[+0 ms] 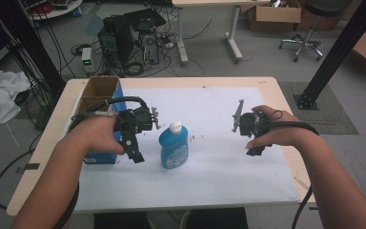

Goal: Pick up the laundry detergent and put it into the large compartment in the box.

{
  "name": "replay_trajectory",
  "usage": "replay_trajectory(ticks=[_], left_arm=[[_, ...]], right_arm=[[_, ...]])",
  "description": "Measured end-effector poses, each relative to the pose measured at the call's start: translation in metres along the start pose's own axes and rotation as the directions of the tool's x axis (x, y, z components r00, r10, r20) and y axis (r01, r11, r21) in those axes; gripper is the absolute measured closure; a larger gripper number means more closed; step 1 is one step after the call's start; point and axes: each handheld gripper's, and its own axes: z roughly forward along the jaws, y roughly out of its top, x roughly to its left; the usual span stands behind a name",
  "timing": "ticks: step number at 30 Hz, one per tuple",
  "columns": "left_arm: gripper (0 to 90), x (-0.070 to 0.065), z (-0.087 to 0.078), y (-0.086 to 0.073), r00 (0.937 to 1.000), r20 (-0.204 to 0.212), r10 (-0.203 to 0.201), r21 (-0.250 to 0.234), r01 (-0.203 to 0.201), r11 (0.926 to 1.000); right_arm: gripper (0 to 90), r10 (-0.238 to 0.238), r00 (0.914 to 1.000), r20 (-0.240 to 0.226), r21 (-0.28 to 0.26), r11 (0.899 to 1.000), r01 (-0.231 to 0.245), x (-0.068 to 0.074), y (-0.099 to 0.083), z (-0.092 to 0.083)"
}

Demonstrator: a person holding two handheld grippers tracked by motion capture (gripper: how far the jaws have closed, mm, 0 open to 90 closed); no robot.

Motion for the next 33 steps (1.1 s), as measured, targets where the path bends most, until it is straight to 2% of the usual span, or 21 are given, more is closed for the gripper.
replay_trajectory(ticks=[6,15,19,25,28,33], left_arm=[[0.1,-0.003,0.002,0.004,0.9998,0.003,-0.019,0.003,0.019,0.9998],[0.1,-0.008,-0.009,0.017,0.9993,-0.007,-0.035,0.008,0.035,0.9993],[0.1,-0.006,-0.013,0.022,0.9966,-0.002,-0.082,0.017,0.082,0.9965],[0.2,-0.004,-0.016,0.026,0.9911,0.027,-0.131,-0.001,0.131,0.9914],[0.1,-0.005,-0.016,0.030,0.9901,0.009,-0.140,0.021,0.140,0.9900],[0.1,-0.009,-0.021,0.035,0.9867,0.003,-0.162,0.011,0.162,0.9867]], right_arm=[[16.0,-0.009,1.0000,-0.001,0.002,1.000,0.009,-0.002,-0.005,0.002],[16.0,-0.021,0.9997,0.011,0.005,1.000,0.021,0.000,-0.016,-0.002],[16.0,-0.025,0.9996,0.014,0.004,1.000,0.025,0.001,-0.018,-0.002],[16.0,-0.025,0.9996,0.014,0.001,1.000,0.025,0.002,-0.017,0.001],[16.0,-0.020,0.9997,0.015,-0.016,1.000,0.020,0.001,-0.014,0.002],[16.0,-0.030,0.9994,0.017,-0.010,0.999,0.030,0.001,-0.011,0.002]])
